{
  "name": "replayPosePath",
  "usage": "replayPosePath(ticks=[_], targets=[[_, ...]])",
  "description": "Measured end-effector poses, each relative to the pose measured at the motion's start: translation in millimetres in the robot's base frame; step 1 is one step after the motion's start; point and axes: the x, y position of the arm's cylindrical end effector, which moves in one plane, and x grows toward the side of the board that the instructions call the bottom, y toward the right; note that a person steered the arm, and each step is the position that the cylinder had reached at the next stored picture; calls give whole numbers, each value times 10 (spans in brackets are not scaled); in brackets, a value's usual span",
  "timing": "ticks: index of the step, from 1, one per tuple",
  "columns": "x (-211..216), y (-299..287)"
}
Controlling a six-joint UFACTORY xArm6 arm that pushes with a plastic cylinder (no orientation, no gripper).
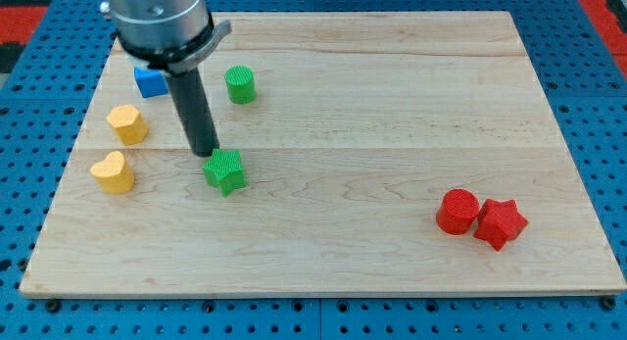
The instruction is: Slide the red star towards to the green circle
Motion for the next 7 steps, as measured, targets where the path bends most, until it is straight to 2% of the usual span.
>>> replayPosePath(ticks=[1, 2, 3, 4, 5, 7], targets=[[130, 401], [465, 351], [368, 664], [1025, 1330], [1803, 1574], [1761, 3548]])
